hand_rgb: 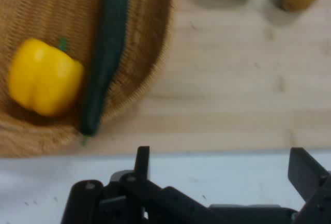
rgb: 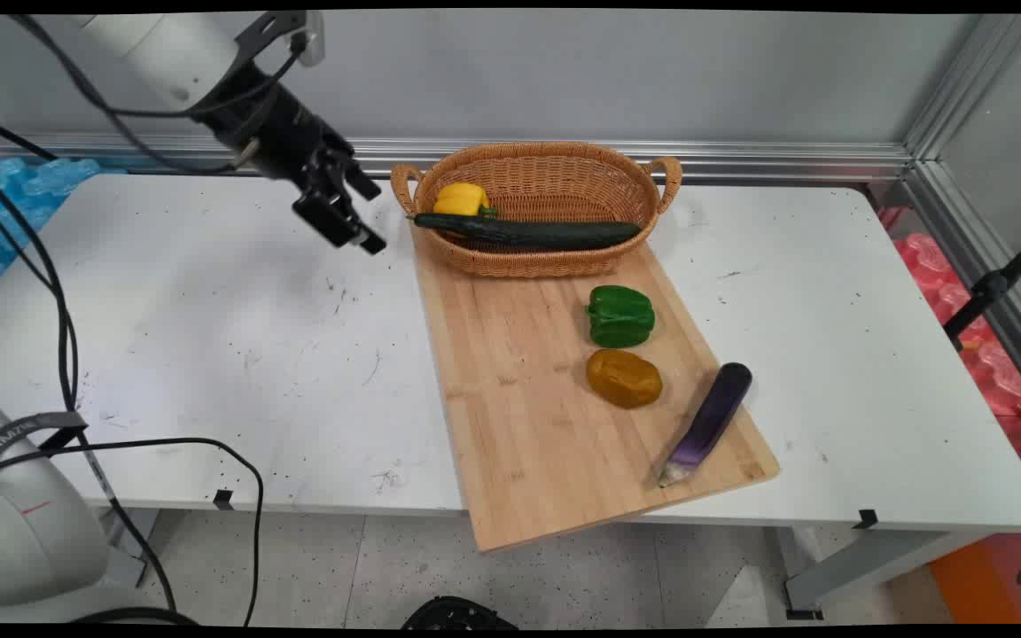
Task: Pick up the cucumber from the vegetable basket
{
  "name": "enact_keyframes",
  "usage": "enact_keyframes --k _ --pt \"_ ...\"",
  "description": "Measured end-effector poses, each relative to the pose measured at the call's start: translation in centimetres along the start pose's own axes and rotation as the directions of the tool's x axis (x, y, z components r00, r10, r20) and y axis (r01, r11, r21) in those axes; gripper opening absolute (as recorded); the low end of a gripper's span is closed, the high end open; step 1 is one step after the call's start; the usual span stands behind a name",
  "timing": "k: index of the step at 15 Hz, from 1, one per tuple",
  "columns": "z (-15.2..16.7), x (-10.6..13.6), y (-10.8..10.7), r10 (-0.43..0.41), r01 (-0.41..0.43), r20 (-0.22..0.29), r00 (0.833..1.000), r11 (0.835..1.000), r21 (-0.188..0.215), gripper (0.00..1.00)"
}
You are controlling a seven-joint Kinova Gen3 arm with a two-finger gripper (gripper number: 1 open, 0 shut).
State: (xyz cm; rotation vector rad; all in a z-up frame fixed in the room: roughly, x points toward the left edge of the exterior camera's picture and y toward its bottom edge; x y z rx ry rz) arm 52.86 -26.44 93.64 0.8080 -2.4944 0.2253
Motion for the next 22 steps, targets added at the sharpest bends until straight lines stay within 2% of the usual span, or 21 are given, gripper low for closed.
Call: enact_keyframes --k 5,10,17,22 --pt "1.6 3.7 -2.6 0.004 -0.002 -0.04 0.999 0.999 0.044 1.0" --pt "5.8 8.0 -5.7 0.041 -0.038 -0.049 0.998 0.996 0.077 1.0" --pt "12.2 11.7 -8.7 0.081 -0.08 -0.022 0.996 0.995 0.059 1.0" --pt "17.0 13.2 -10.3 0.106 -0.106 0.015 0.994 0.994 0.017 1.0"
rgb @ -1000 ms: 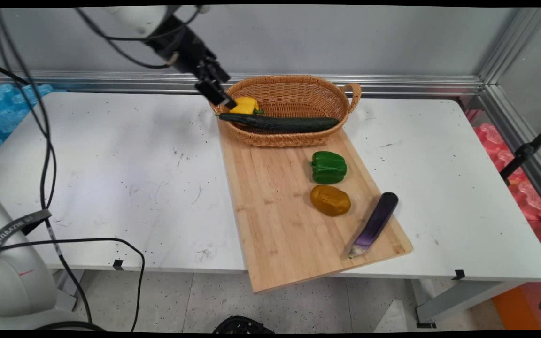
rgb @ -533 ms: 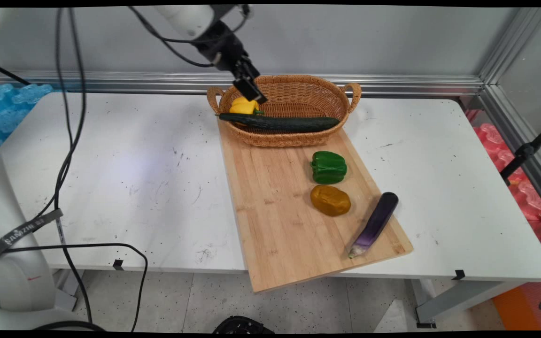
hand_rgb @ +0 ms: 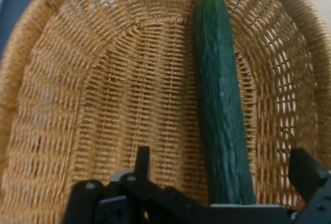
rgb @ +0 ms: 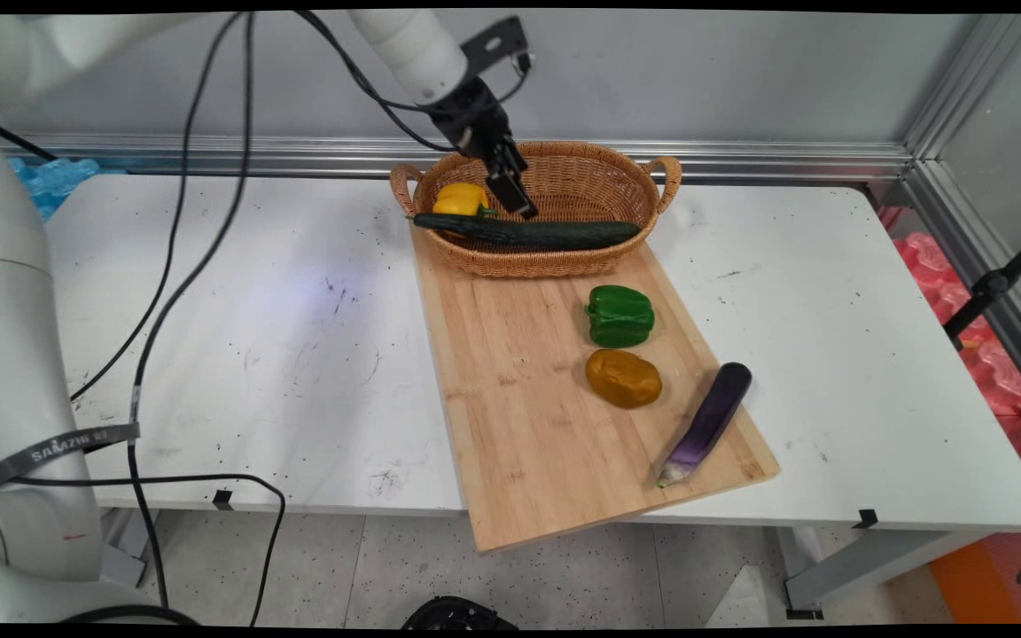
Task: Pick up the cucumber from the vegetable basket
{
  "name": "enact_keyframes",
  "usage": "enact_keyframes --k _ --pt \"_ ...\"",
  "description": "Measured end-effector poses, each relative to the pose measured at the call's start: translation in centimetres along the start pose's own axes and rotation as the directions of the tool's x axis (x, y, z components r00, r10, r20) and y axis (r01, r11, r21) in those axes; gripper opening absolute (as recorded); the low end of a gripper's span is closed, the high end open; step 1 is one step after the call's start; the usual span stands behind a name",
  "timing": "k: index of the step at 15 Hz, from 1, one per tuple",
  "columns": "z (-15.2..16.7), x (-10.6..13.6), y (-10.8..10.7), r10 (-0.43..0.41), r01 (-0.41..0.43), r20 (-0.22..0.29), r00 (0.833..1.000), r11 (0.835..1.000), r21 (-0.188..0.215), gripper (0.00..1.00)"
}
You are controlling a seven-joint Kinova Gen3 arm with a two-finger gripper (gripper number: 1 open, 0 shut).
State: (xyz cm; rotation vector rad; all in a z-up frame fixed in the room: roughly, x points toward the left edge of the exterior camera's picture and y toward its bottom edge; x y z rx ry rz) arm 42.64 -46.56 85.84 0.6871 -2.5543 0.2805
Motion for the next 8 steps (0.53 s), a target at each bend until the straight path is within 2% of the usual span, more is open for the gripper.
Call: enact_keyframes --k 8 --pt "5.8 1.3 -1.5 0.023 -0.019 0.053 0.998 0.997 -0.071 1.0"
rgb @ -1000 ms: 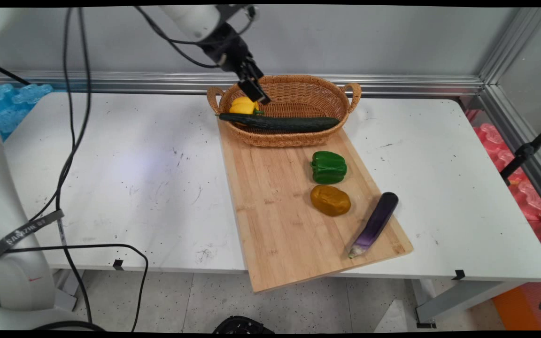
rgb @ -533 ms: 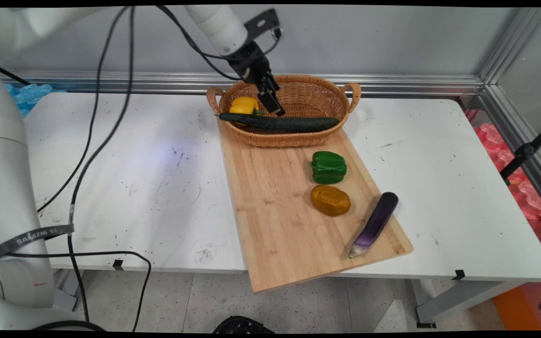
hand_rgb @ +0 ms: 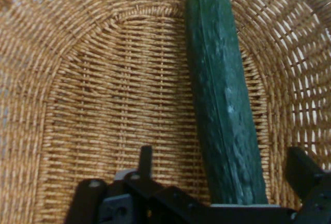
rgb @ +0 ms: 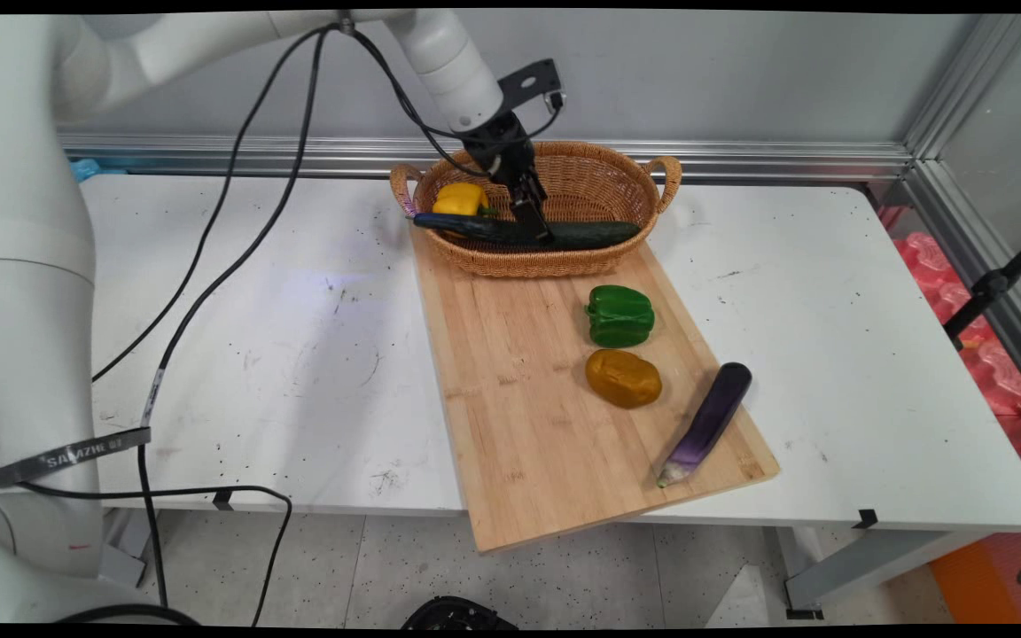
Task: Pick up the cucumber from the vegetable basket, then place the picked object on the cutting board
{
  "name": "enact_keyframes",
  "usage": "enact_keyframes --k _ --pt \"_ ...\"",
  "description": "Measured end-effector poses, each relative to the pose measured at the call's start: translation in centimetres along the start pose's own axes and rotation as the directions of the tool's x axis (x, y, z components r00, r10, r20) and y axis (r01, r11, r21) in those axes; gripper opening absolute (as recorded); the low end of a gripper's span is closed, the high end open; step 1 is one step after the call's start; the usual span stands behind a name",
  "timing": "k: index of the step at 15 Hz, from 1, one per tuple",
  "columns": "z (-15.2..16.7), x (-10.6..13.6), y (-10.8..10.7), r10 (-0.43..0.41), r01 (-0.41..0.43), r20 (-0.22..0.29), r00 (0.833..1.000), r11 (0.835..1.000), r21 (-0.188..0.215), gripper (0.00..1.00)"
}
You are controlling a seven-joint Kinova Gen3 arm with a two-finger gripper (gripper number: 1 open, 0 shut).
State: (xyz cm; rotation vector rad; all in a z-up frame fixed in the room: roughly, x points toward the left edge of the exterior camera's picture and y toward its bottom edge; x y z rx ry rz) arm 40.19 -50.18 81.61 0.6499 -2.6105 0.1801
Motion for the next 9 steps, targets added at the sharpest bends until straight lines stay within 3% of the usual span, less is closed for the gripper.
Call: enact_keyframes --k 1,2,9 --pt "0.5 0.1 -0.2 0.005 -0.005 0.005 1.0 1.0 -0.006 1.0" --pt "0.9 0.2 -0.3 0.01 -0.01 0.01 1.0 1.0 -0.011 0.0" --pt "1.5 0.4 -1.0 0.042 -0.042 0.024 0.999 0.999 -0.023 0.0"
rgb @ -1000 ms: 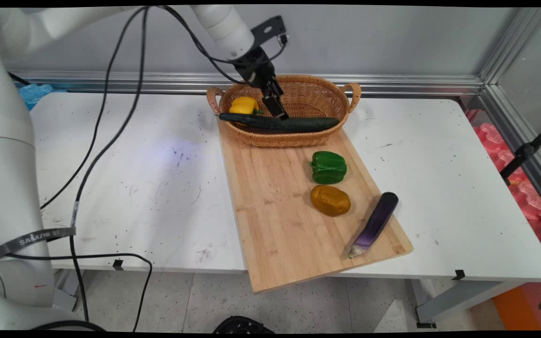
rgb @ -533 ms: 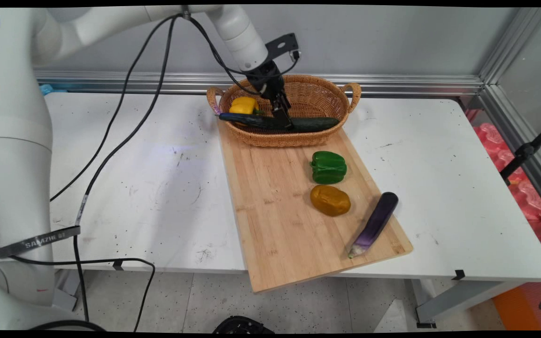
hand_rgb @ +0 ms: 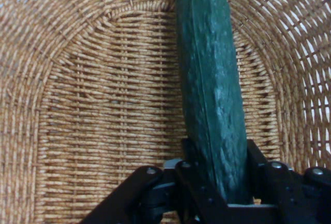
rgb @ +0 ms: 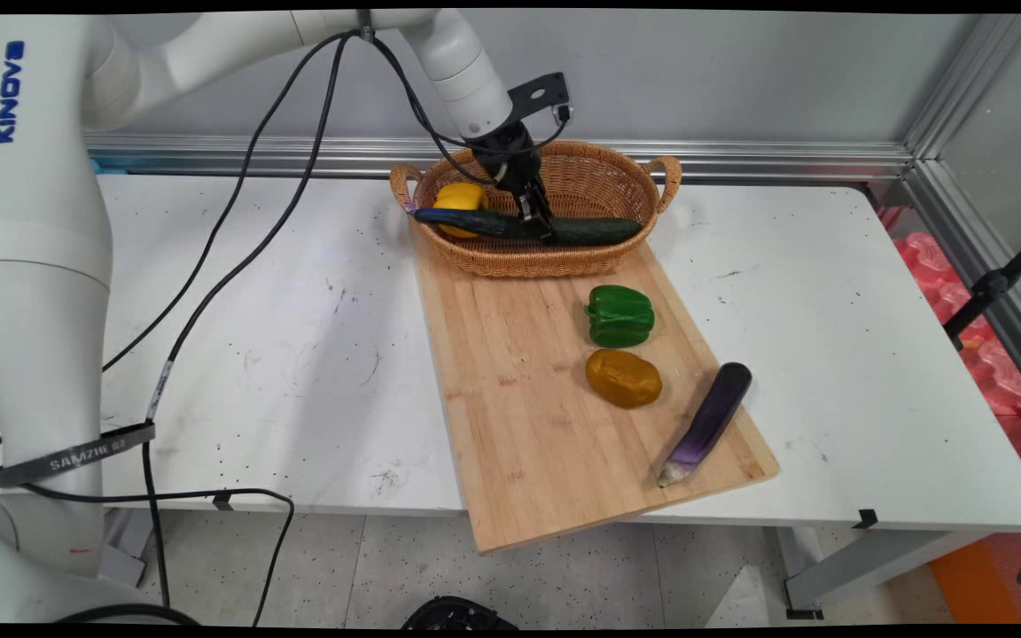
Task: Place the picked object on the cutting board
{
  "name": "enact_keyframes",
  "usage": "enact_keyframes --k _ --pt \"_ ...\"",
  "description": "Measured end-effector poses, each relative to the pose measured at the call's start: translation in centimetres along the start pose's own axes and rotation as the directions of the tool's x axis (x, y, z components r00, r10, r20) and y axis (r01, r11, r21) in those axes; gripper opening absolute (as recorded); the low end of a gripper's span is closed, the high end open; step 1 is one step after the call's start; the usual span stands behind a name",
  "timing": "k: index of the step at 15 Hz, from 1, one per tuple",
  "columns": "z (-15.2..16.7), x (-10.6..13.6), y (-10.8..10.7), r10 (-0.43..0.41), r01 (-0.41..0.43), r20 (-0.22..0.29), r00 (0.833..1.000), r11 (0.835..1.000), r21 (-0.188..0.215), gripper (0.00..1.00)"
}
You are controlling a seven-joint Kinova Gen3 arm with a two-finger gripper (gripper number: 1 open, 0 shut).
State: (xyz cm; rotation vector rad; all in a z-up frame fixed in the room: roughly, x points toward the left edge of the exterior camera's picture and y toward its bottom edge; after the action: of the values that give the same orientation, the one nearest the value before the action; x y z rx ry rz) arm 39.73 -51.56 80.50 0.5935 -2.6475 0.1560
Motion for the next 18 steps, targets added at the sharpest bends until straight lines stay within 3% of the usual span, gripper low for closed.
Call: enact_keyframes --k 9,14,18 --pt "-5.2 0.5 1.0 0.059 -0.058 -0.03 0.998 0.998 0.039 0.0" --pt "-10.1 0.4 3.8 0.13 -0.126 -0.063 0.99 0.99 0.06 0.0" --pt "-13.5 0.0 6.8 0.217 -0.213 -0.087 0.972 0.976 0.047 0.0"
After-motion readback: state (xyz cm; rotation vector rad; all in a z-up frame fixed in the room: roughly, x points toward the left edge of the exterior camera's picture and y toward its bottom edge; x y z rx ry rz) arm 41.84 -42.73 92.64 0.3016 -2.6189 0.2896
